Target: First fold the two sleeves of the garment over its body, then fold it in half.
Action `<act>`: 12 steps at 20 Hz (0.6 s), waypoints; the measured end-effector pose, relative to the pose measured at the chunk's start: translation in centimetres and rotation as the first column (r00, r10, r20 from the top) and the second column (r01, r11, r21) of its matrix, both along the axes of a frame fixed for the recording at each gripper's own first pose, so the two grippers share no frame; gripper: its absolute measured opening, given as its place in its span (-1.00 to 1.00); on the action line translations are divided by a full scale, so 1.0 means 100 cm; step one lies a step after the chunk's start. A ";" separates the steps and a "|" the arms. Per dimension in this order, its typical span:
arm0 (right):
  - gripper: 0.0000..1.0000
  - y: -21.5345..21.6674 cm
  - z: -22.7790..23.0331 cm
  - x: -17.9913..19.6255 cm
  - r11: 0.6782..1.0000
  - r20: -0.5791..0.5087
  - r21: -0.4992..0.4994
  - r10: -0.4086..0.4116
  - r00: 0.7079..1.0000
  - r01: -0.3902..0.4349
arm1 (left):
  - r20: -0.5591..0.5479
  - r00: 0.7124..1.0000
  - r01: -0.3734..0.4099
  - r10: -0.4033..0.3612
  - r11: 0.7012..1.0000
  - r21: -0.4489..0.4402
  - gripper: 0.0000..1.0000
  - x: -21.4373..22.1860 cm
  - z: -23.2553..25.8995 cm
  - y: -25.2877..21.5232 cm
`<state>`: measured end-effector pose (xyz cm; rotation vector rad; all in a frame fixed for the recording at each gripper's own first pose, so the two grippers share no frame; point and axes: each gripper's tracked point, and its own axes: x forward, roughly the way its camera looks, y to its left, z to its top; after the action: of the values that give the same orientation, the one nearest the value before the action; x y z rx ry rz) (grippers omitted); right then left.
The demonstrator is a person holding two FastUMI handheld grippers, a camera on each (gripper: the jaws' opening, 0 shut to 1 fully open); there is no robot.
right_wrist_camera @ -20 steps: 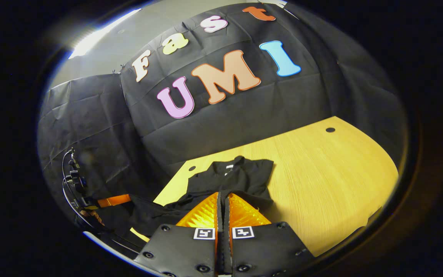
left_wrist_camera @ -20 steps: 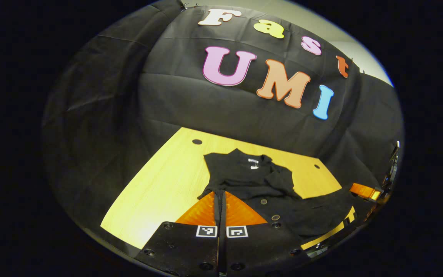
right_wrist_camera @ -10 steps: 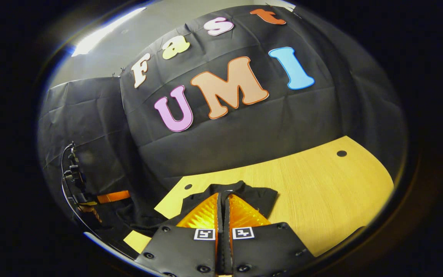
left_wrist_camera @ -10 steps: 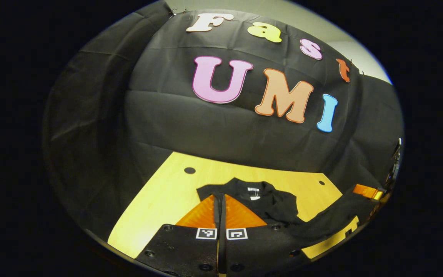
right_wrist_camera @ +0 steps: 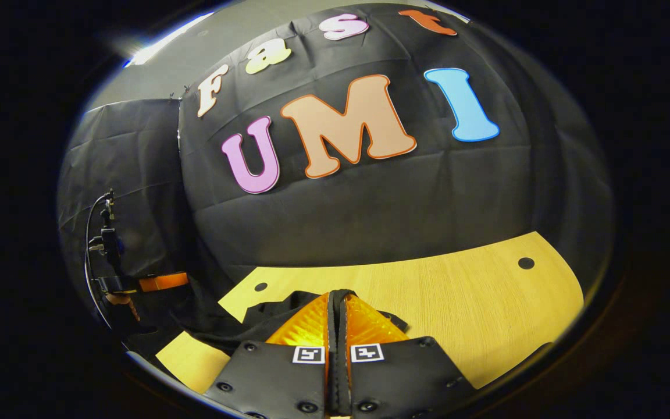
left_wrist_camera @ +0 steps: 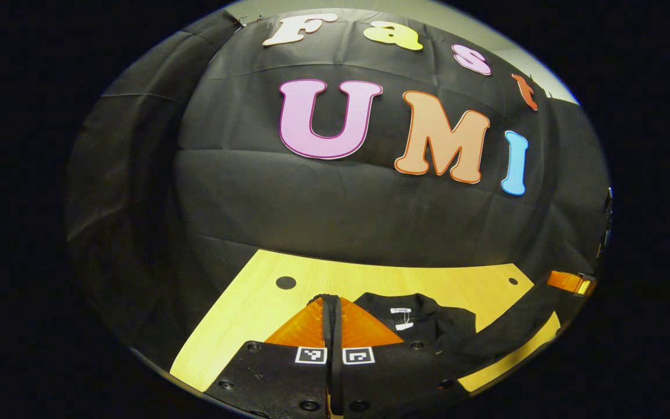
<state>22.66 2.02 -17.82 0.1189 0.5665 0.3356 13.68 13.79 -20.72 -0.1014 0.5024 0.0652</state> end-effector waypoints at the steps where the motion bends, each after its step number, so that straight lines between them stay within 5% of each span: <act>1: -0.96 -0.001 -0.010 0.013 1.000 -0.008 -0.001 -0.004 1.000 0.004 | -0.006 1.000 0.001 -0.001 1.000 0.005 -1.00 0.008 -0.006 0.000; 7: -0.96 -0.006 -0.044 0.063 0.999 -0.039 -0.021 -0.031 0.999 0.030 | -0.046 0.999 0.011 -0.008 0.998 0.070 -1.00 0.053 -0.039 0.005; 10: -0.96 -0.025 -0.063 0.098 0.986 -0.038 -0.094 -0.143 0.989 0.139 | -0.008 0.993 -0.116 0.119 0.982 0.148 -1.00 0.084 -0.050 0.037; 11: -0.91 -0.036 -0.065 0.102 0.973 -0.021 -0.128 -0.194 0.981 0.190 | 0.055 0.984 -0.176 0.169 0.966 0.190 -0.39 0.094 -0.042 0.052; 12: -0.30 -0.042 -0.052 0.106 0.961 0.029 -0.150 -0.231 0.973 0.233 | 0.097 0.980 -0.188 0.171 0.960 0.206 0.21 0.098 -0.031 0.053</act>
<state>33.30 -2.18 -23.04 0.0350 0.5586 0.0641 23.51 19.13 -23.82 0.0625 0.4035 0.2916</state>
